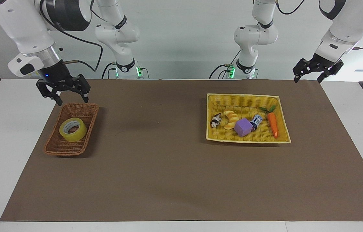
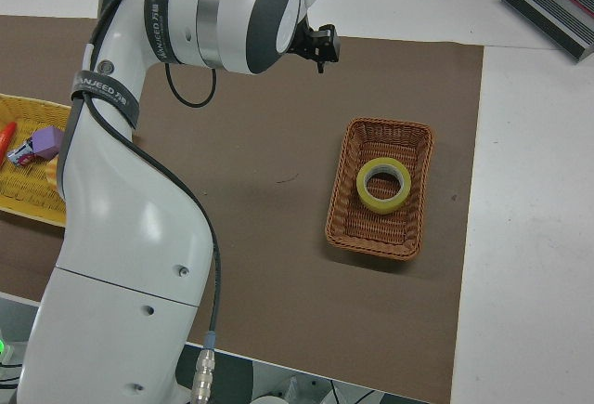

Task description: Move tape to another basket

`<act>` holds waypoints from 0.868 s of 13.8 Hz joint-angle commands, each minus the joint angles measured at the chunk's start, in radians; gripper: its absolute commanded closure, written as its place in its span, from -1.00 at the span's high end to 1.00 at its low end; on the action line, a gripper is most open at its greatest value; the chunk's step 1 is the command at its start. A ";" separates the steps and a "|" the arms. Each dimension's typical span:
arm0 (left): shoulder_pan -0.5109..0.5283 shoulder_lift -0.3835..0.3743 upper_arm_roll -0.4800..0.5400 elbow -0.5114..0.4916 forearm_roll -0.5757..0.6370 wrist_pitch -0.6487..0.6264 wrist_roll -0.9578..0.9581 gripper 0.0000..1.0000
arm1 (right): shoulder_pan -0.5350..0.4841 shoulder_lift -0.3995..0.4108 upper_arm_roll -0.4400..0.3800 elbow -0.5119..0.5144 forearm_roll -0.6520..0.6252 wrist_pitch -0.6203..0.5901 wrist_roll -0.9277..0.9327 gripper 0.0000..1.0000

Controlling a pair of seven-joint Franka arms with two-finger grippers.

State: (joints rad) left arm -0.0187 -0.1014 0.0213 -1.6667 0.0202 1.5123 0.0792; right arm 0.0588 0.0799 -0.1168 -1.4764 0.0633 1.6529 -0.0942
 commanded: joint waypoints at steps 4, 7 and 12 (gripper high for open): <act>-0.003 -0.001 0.002 0.008 0.021 -0.007 0.001 1.00 | 0.026 -0.118 -0.018 -0.128 -0.043 -0.084 0.162 1.00; -0.003 -0.001 0.002 0.008 0.021 -0.009 0.001 1.00 | 0.018 -0.152 -0.018 -0.174 -0.033 -0.093 0.205 1.00; -0.003 -0.001 0.002 0.008 0.021 -0.007 0.001 1.00 | 0.010 -0.134 -0.017 -0.124 -0.034 -0.084 0.183 1.00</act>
State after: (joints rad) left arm -0.0187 -0.1014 0.0213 -1.6667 0.0205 1.5123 0.0792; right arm 0.0720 -0.0453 -0.1373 -1.6083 0.0422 1.5579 0.0878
